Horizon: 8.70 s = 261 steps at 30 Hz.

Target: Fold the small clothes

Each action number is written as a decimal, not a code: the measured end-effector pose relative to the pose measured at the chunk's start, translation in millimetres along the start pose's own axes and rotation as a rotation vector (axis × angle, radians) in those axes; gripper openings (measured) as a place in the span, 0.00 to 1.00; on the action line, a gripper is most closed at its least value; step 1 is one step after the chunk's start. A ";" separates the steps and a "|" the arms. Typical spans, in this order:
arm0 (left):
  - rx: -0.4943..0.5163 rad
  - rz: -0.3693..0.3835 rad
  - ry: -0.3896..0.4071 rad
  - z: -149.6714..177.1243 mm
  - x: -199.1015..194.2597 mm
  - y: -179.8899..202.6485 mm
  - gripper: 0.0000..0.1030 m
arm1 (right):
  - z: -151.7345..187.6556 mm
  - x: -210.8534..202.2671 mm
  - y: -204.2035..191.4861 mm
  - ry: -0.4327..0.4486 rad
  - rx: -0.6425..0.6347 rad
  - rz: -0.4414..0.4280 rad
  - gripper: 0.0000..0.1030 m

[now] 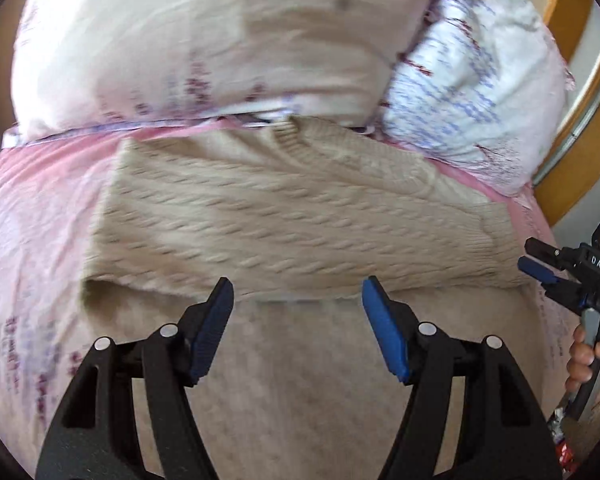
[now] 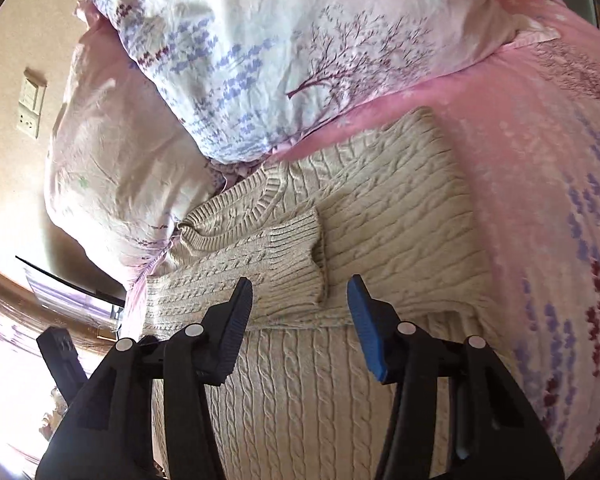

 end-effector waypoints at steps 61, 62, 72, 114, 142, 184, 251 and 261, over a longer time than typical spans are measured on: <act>-0.409 0.368 -0.261 95.7 -59.2 -120.2 0.47 | 113.4 -80.1 66.9 -0.155 0.190 -0.258 0.46; -0.413 0.385 -0.280 99.9 -61.8 -119.4 0.47 | 119.3 -80.7 63.2 -0.170 0.189 -0.284 0.46; -0.399 0.443 -0.451 143.6 -84.9 -108.0 0.42 | 183.7 -91.9 28.0 -0.374 0.132 -0.425 0.30; -0.485 0.554 -0.083 -93.9 -31.2 -79.9 0.06 | -41.5 -69.8 25.1 0.204 -0.056 -0.255 0.07; -0.639 0.479 -0.174 -110.9 58.7 -85.0 0.07 | -69.0 -18.9 75.1 0.180 0.216 -0.230 0.09; -0.182 0.079 -0.091 -44.1 34.6 -90.9 0.07 | -14.9 -33.6 57.2 0.045 -0.161 0.235 0.10; -0.200 0.206 -0.044 -65.6 11.6 -86.0 0.89 | -2.4 18.7 -40.8 -0.003 -0.486 0.298 0.70; -0.221 0.219 -0.147 -88.3 32.9 -117.7 0.88 | -1.4 82.0 -89.1 -0.082 -0.658 0.226 0.70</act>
Point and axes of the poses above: each gripper's, at about its wrist camera, not at the fingertips, and x roughly the way its jaws point, y to its right, z to its underside, the point moved 6 cm from there along x, roughly the way its jaws point, and after that the axes turned 14 degrees about -x, right-handed, at the moved point
